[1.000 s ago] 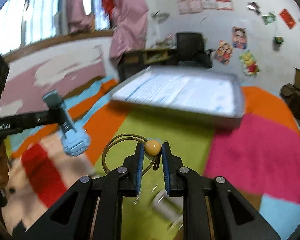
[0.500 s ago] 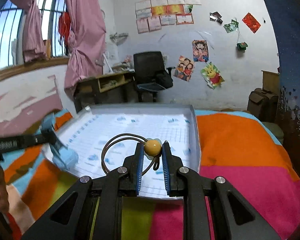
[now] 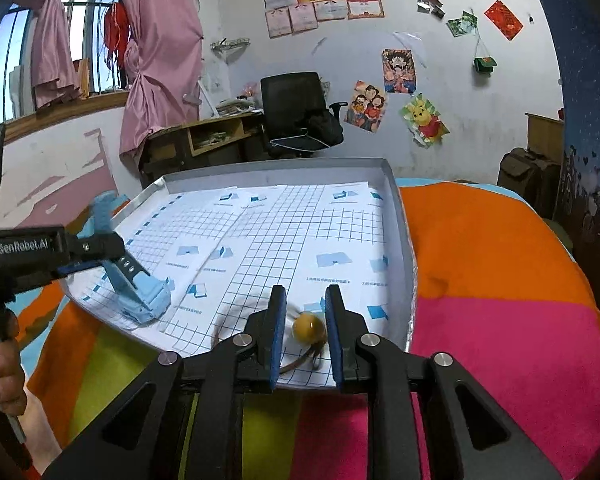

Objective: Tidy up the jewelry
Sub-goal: 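Carry both items into the white grid tray and open both tools, then move both open tools back toward the remaining jewelry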

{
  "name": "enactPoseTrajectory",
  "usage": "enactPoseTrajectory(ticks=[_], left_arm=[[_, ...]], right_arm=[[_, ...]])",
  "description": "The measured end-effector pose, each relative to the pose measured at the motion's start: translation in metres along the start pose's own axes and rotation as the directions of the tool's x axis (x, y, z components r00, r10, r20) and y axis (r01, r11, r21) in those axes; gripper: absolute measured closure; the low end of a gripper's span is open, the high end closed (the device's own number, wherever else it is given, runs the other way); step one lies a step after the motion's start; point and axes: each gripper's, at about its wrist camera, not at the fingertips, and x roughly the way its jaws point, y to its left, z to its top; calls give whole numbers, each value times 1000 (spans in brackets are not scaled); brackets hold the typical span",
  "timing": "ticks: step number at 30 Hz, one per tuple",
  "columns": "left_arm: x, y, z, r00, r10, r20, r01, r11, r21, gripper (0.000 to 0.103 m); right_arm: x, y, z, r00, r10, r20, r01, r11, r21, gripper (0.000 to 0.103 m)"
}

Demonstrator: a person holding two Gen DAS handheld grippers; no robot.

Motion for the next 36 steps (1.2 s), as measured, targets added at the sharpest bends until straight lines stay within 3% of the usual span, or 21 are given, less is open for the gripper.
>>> enactPoseTrajectory(ticks=[2, 4, 8, 12, 16, 25, 31, 36], left_arm=[[-12, 2, -4, 998, 19, 53, -18, 1000, -11, 26], [-25, 4, -7, 994, 11, 106, -9, 1000, -12, 25], [-47, 0, -11, 991, 20, 133, -22, 1000, 18, 18], [-78, -5, -16, 981, 21, 195, -31, 998, 47, 6], [-114, -10, -23, 972, 25, 234, -45, 996, 81, 4], [-195, -7, -56, 944, 63, 323, -97, 991, 90, 0], [-242, -2, -94, 940, 54, 336, -99, 988, 118, 0], [-275, 7, -127, 934, 57, 353, -105, 987, 119, 0]], right_arm=[[-4, -1, 0, 1000, 1, 9, -1, 1000, 10, 71], [-12, -2, 2, 1000, 1, 22, -2, 1000, 16, 66], [-33, -6, 9, 998, 2, 60, -4, 1000, 28, 61], [-63, -7, 19, 994, 4, 107, -7, 1000, 30, 44], [-97, -2, 25, 990, 10, 140, -12, 1000, 14, 24], [-192, 20, 16, 976, 38, 214, -35, 999, -20, 3], [-263, 29, -14, 957, 64, 283, -56, 998, -34, 1], [-299, 27, -48, 957, 65, 282, -59, 998, -29, 1]])
